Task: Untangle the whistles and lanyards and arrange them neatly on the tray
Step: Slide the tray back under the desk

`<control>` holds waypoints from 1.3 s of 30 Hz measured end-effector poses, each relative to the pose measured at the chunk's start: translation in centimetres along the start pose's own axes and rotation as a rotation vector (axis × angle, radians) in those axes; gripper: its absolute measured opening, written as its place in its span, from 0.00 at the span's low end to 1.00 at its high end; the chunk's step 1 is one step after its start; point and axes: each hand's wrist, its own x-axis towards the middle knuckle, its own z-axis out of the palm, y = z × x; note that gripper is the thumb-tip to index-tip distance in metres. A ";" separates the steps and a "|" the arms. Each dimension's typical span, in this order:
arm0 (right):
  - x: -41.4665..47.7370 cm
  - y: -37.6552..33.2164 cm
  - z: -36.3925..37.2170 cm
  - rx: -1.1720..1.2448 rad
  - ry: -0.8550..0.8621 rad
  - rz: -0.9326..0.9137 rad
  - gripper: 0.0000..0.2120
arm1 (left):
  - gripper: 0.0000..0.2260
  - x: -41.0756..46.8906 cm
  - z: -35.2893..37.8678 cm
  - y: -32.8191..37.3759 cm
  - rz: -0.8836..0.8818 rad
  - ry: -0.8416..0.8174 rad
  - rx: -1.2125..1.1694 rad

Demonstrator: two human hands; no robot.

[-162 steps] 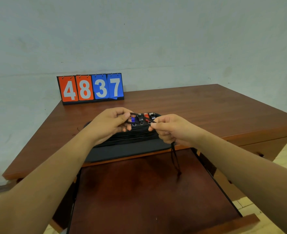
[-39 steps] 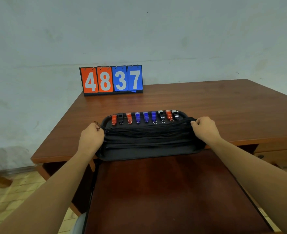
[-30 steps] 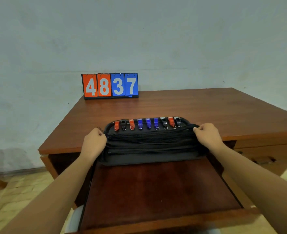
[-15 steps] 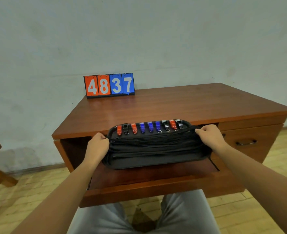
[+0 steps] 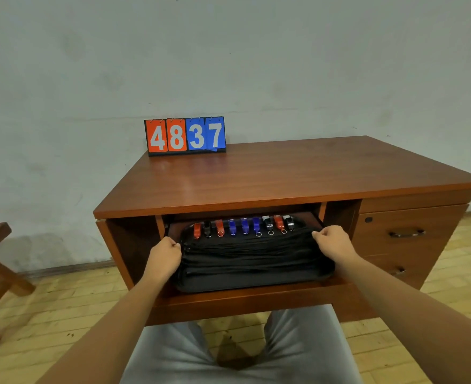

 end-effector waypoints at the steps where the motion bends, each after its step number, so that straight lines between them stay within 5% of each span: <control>1: 0.3 -0.1 0.4 -0.006 -0.007 0.010 0.19 | 0.08 0.4 0.2 -0.2 -0.003 -0.010 0.006; 19: 5.5 -0.3 4.2 -0.219 -0.026 -0.048 0.15 | 0.11 5.3 2.6 -1.2 -0.007 -0.016 0.222; 25: 3.8 -0.3 3.4 -0.539 0.298 -0.185 0.08 | 0.14 6.3 1.6 -1.9 -0.007 -0.058 0.363; 28: 3.2 -0.5 3.1 -0.529 0.259 -0.262 0.11 | 0.14 6.1 0.5 -1.9 0.013 -0.010 0.427; 33: 0.1 -0.8 3.5 -0.403 0.046 -0.529 0.17 | 0.08 3.7 -0.5 -1.1 0.334 0.169 0.390; 39: -3.7 0.6 4.5 -0.439 -0.142 -0.868 0.31 | 0.09 -2.3 0.7 -1.6 0.706 -0.077 0.318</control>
